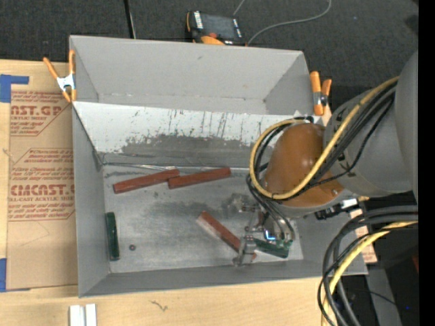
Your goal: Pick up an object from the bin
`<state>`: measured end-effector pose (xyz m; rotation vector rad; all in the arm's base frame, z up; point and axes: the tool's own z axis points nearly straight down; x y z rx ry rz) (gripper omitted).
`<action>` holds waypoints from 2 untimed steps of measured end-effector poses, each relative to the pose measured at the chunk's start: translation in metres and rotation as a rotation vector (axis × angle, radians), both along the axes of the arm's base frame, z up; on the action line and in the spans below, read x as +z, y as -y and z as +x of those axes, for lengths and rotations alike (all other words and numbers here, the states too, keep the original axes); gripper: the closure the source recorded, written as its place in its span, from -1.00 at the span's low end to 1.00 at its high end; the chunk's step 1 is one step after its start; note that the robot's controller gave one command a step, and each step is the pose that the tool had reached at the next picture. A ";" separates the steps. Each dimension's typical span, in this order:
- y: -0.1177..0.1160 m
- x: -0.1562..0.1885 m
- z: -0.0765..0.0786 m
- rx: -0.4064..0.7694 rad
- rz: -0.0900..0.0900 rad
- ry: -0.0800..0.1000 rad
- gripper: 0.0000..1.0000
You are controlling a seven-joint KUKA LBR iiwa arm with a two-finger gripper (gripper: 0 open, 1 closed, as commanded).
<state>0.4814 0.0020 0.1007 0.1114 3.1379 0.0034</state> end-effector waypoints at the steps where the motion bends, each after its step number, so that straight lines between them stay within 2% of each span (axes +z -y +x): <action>1: -0.020 -0.001 -0.001 -0.237 -0.001 -0.002 -1.00; 2: -0.037 -0.032 0.001 -0.397 -0.001 -0.005 -1.00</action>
Offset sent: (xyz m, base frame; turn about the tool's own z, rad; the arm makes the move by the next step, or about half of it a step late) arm -0.0003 0.0185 -0.0007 0.2376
